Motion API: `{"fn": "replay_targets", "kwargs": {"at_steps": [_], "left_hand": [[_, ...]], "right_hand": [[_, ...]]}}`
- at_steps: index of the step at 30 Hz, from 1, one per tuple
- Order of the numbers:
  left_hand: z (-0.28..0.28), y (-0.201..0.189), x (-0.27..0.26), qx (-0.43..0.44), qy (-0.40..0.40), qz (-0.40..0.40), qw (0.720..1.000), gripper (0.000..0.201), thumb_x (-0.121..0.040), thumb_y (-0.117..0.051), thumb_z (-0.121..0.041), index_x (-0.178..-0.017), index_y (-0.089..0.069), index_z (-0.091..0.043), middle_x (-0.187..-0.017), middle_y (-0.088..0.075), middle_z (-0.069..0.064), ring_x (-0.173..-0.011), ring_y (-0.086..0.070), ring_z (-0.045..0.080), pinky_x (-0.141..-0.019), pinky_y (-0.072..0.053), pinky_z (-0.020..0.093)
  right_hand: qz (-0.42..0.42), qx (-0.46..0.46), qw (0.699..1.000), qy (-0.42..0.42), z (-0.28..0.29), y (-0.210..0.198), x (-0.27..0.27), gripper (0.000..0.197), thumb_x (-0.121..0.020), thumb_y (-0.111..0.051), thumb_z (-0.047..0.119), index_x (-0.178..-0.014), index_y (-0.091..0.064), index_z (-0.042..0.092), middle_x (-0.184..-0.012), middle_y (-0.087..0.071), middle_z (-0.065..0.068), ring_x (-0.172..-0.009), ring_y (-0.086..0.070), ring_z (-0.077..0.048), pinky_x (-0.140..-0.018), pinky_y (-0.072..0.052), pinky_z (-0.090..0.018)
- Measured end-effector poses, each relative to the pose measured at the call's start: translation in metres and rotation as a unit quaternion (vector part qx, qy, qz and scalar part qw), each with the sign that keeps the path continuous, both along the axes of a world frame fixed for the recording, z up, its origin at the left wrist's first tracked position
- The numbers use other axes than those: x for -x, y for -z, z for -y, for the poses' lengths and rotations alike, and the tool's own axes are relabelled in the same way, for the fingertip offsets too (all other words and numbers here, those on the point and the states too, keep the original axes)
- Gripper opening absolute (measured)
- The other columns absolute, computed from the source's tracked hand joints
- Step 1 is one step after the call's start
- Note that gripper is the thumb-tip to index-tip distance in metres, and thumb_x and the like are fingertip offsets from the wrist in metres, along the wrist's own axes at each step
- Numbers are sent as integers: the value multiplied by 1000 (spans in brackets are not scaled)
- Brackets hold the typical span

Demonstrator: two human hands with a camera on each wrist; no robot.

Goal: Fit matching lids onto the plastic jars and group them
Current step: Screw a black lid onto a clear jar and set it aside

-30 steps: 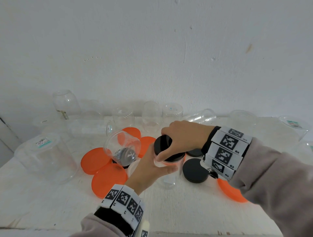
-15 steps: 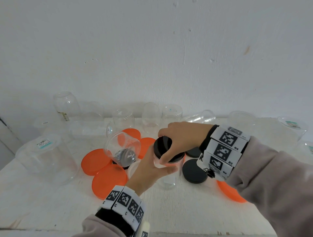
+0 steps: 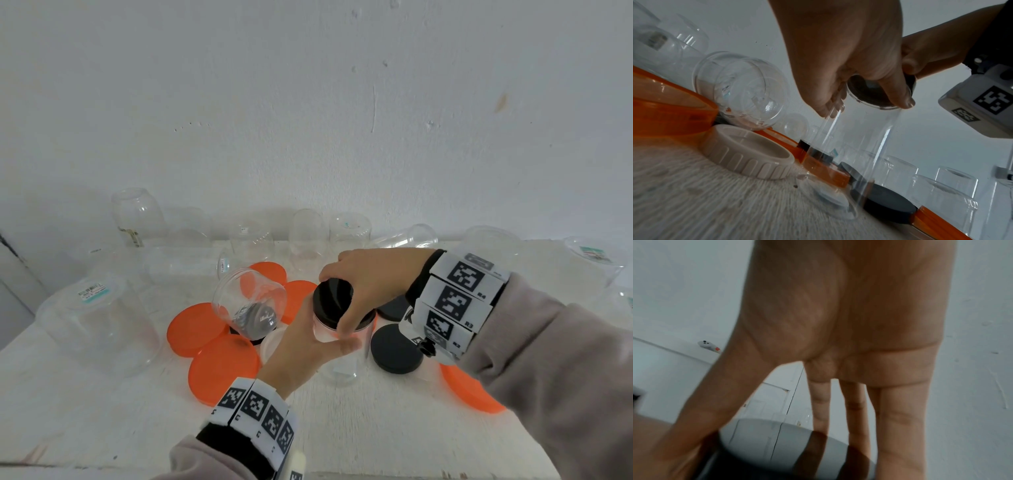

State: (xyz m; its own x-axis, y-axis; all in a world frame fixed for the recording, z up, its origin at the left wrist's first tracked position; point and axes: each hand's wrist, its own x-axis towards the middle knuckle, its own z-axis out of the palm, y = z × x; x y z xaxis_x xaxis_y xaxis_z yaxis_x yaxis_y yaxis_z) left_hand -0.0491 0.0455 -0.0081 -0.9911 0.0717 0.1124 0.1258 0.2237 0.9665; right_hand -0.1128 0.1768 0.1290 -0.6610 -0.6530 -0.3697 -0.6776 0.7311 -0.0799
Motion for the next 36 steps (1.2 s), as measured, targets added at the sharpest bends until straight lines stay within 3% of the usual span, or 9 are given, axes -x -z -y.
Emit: {"fn": "replay_targets", "kwargs": {"at_steps": [4,9,13,17,19,21,23,26,36], "left_hand": [[0,1,0,-7,5,5,1000,78,-70,-84,-22,-134,-39,-33,-118,-59,-25,-109,-54,-11,-80,-42,2],[0,0,1,-5,1,-11,1000,78,-69,-85,-25,-131,-38,-38,-115,-55,-33,-110,-50,-14,-82,-39,-1],[-1,3,2,3,-1,-16,1000,79,-70,-84,-27,-132,-37,-39,-116,-54,-34,-112,-49,-14,-84,-38,-1],[1,4,2,5,-4,-6,1000,80,-69,-85,-31,-133,-38,-38,-119,-57,-27,-111,-51,-12,-84,-42,4],[1,4,2,5,-2,-1,1000,80,-69,-84,-32,-133,-37,-39,-119,-56,-30,-112,-51,-12,-85,-44,10],[1,4,2,7,-2,1,1000,81,-69,-84,-34,-133,-37,-41,-119,-55,-33,-113,-50,-13,-85,-43,9],[1,4,2,1,2,0,1000,81,-70,-84,-32,-134,-37,-40,-120,-56,-30,-113,-50,-12,-85,-43,7],[0,4,2,-1,1,-10,1000,80,-70,-84,-29,-134,-36,-39,-119,-55,-30,-115,-49,-12,-87,-40,5],[1,6,3,5,-3,-8,1000,81,-68,-84,-35,-133,-36,-41,-119,-55,-30,-115,-49,-11,-88,-41,6]], "right_hand": [[-29,7,999,34,1,8,-2,73,-66,-66,72,-116,-48,23,-99,-50,7,-88,-53,-12,-70,-47,-26],[52,-42,998,-8,0,-3,0,90,-72,-78,40,-146,-27,37,-130,-38,6,-117,-44,-18,-96,-47,-39],[50,-26,998,-31,1,-5,2,88,-72,-79,34,-145,-31,37,-124,-39,8,-118,-43,-18,-97,-47,-39],[9,-7,1000,-1,2,1,3,71,-67,-75,59,-124,-48,29,-106,-49,8,-98,-54,-16,-80,-53,-33],[-22,2,999,29,3,8,1,69,-64,-68,72,-109,-48,24,-94,-50,9,-80,-54,-11,-62,-46,-25],[-34,3,998,44,3,11,0,70,-64,-65,76,-104,-46,22,-90,-50,9,-74,-51,-7,-58,-39,-23],[-9,-10,999,41,3,7,1,75,-65,-69,70,-119,-46,24,-104,-52,6,-88,-54,-11,-71,-47,-27],[41,-47,998,-2,1,-1,1,92,-70,-78,45,-145,-26,38,-128,-40,5,-116,-46,-19,-96,-47,-40],[31,-28,999,-24,4,-2,2,86,-69,-79,42,-142,-33,37,-124,-42,6,-115,-45,-17,-95,-47,-40]]}}
